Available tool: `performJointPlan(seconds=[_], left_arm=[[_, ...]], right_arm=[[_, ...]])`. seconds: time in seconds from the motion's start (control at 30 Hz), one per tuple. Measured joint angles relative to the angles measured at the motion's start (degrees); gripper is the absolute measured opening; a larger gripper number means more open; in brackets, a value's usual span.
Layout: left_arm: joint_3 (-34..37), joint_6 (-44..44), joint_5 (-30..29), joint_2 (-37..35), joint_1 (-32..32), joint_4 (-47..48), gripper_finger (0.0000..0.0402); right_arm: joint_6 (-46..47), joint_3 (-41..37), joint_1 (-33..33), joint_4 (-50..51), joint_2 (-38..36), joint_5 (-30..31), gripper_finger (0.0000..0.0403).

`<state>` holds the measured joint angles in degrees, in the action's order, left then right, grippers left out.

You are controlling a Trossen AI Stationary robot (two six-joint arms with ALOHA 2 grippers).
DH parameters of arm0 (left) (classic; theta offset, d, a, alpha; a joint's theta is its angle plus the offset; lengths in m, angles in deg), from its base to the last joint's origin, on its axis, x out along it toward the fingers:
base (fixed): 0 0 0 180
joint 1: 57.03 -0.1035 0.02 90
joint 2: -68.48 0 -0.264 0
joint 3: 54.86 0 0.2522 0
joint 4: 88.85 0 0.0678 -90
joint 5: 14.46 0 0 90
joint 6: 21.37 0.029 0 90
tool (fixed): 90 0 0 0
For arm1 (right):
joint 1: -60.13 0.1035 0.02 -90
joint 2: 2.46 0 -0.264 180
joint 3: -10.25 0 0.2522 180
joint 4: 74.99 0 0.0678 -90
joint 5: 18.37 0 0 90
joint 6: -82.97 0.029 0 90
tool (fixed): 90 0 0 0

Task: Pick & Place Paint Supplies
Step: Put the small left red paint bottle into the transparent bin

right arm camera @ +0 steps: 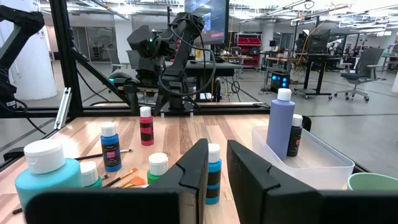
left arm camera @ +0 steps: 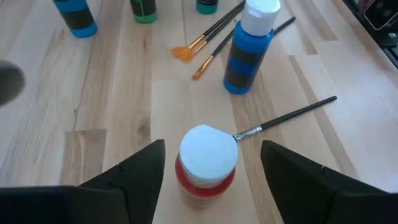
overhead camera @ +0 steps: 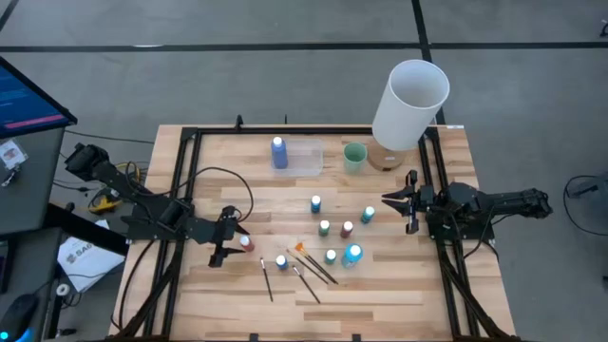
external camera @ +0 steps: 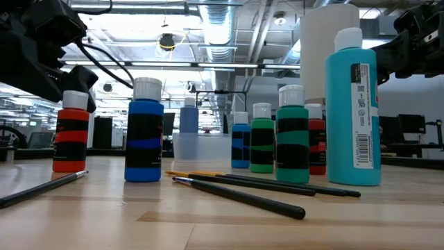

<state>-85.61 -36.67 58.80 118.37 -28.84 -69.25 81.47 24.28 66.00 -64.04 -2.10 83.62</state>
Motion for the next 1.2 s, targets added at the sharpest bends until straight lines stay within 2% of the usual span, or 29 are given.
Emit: performJointPlan(seconds=[0.3,0.57,0.77,0.9,1.07,1.2], left_arm=[[0.00,-0.39,-0.03,0.00,0.00,0.02,0.0155],[0.00,-3.85,-4.46,0.00,0.00,-0.29,0.0079],[-0.02,-4.74,-10.68,0.00,-0.03,-4.19,0.0083],[-0.02,-2.08,-17.43,0.00,-0.65,-9.19,0.0084],[-0.02,3.57,-27.27,0.00,-4.81,-16.82,0.0085],[-0.04,10.41,-28.90,0.00,-10.34,-26.26,0.0086]], right_arm=[[0.00,-0.02,0.00,0.00,0.00,0.00,0.0054],[0.00,-0.02,0.01,0.00,0.00,0.00,0.0054],[0.00,-0.02,0.00,0.00,0.00,0.00,0.0054],[0.00,0.00,0.01,0.00,-0.02,0.00,0.0054],[0.00,-0.01,0.00,0.00,-0.02,0.00,0.0054],[0.00,-0.01,0.01,0.00,0.00,0.00,0.0054]])
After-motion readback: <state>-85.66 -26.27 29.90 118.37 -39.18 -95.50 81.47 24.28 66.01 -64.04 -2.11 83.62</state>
